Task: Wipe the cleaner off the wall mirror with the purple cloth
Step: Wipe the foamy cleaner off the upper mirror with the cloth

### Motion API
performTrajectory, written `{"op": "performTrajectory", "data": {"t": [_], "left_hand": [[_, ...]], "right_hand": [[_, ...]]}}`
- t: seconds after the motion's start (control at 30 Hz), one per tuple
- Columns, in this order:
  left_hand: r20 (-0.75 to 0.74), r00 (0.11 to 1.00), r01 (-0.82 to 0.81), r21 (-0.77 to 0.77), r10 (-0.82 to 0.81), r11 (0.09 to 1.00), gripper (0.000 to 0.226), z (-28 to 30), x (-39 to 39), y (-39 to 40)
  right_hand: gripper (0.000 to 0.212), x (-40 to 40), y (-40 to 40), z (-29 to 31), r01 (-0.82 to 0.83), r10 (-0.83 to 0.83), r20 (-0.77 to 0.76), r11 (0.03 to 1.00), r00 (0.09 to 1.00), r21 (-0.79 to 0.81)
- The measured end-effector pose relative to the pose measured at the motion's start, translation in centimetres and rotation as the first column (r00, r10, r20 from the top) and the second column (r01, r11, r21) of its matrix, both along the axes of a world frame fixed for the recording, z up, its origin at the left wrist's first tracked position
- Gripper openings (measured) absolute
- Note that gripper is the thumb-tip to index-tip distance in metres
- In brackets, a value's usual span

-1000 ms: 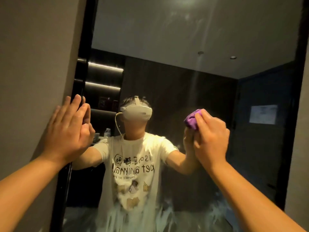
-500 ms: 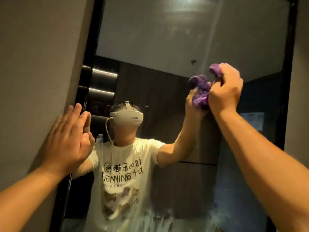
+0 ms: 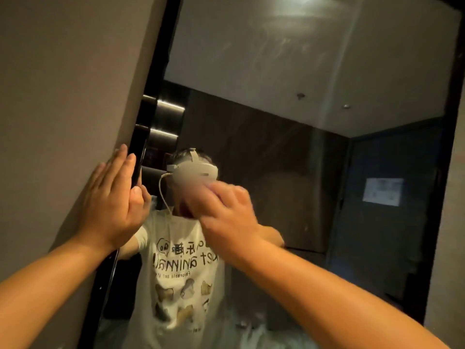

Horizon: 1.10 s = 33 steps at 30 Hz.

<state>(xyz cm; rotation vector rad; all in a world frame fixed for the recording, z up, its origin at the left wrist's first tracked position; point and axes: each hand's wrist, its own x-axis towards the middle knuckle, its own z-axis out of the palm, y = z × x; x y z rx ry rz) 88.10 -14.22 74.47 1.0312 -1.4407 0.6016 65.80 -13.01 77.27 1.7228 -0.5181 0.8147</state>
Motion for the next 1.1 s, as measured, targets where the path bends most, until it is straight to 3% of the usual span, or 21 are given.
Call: {"op": "performTrajectory", "data": {"t": [0.03,0.1,0.13,0.17,0.2,0.23,0.27,0.3,0.33,0.4,0.47,0.5,0.57,0.63,0.7,0.77,0.87,0.97,1.03,1.1], "left_hand": [[0.006,1.0,0.003,-0.006,-0.003,1.0,0.063,0.0,0.1,0.1],[0.01,1.0,0.01,-0.011,-0.01,1.0,0.063,0.0,0.4,-0.1],[0.013,1.0,0.008,-0.02,-0.008,1.0,0.062,0.0,0.6,-0.3],[0.016,1.0,0.001,-0.036,0.0,0.999,0.062,0.0,0.8,-0.5],[0.02,1.0,-0.005,-0.054,0.006,0.999,0.061,-0.1,0.9,-0.8],[0.021,1.0,-0.007,-0.07,0.008,0.998,0.061,-0.1,1.0,-1.1],[0.018,1.0,-0.004,-0.084,0.005,0.996,0.061,-0.2,1.0,-1.3],[0.013,1.0,0.003,-0.093,-0.001,0.996,0.06,-0.2,1.0,-1.5],[0.009,1.0,0.006,-0.1,-0.005,0.995,0.06,-0.3,0.9,-1.7],[0.007,1.0,0.008,-0.11,-0.008,0.994,0.061,-0.3,0.9,-1.9],[0.011,1.0,0.011,-0.109,-0.01,0.994,0.061,-0.2,1.0,-1.8],[0.014,1.0,0.013,-0.104,-0.012,0.994,0.06,-0.2,1.0,-1.7],[0.021,1.0,0.019,-0.096,-0.017,0.995,0.058,-0.2,0.9,-1.5],[0.025,0.999,0.029,-0.099,-0.026,0.995,0.056,-0.2,0.9,-1.4],[0.031,0.999,0.042,-0.106,-0.039,0.993,0.058,-0.2,1.0,-1.5],[0.037,0.998,0.05,-0.121,-0.046,0.991,0.058,-0.2,1.2,-1.7],[0.041,0.998,0.058,-0.158,-0.053,0.986,0.06,-0.5,1.3,-2.0],[0.027,0.997,0.071,-0.176,-0.067,0.982,0.059,-0.5,1.3,-2.1],[0.022,0.997,0.073,-0.197,-0.07,0.978,0.06,-0.4,1.2,-2.1],[0.021,0.996,0.088,-0.217,-0.085,0.972,0.061,-0.5,1.3,-2.2]], "right_hand": [[0.024,0.5,-1.4,-4.5,0.04,-0.039,-0.203,0.999,0.978,-0.002],[0.028,1.3,-2.9,-8.9,0.181,-0.109,-0.545,0.98,0.831,0.08],[0.029,1.3,-4.0,-10.2,0.067,0.109,-0.62,0.965,0.777,0.254],[0.033,1.5,-4.2,-10.8,-0.047,0.329,-0.583,0.894,0.743,0.445],[0.029,1.5,-3.8,-10.2,-0.119,0.365,-0.508,0.884,0.78,0.452],[0.024,1.4,-2.9,-9.1,-0.091,0.205,-0.554,0.97,0.807,0.227],[0.022,1.4,-1.5,-7.3,-0.086,0.103,-0.561,0.995,0.821,0.056],[0.024,1.6,-0.5,-4.3,-0.125,0.129,-0.367,0.992,0.921,0.033],[0.026,1.6,0.5,-0.2,-0.193,0.194,-0.181,0.981,0.964,0.025],[0.032,1.5,-0.1,8.2,-0.179,0.197,0.106,0.971,0.975,-0.16],[0.033,1.6,-1.2,13.5,-0.056,0.1,0.331,0.989,0.938,-0.14],[0.032,1.8,-1.9,14.4,-0.055,0.092,0.36,0.992,0.929,-0.113],[0.033,2.9,-2.4,13.5,-0.032,0.057,0.329,0.996,0.943,-0.083],[0.034,4.3,-2.3,10.1,0.048,-0.025,0.183,0.991,0.983,-0.122],[0.026,5.1,-2.0,4.8,-0.006,0.009,0.023,0.99,1.0,-0.144],[0.026,4.8,-1.4,-1.9,-0.081,0.064,-0.163,0.992,0.985,-0.1],[0.028,3.0,-1.2,-10.3,-0.031,0.056,-0.401,0.997,0.914,0.068],[0.029,1.9,-0.5,-13.0,0.015,0.079,-0.477,0.982,0.876,0.19],[0.022,2.3,-0.3,-10.0,-0.036,0.099,-0.474,0.989,0.875,0.141],[0.021,3.1,-0.6,-3.9,-0.171,0.166,-0.277,0.985,0.946,0.007]]}}
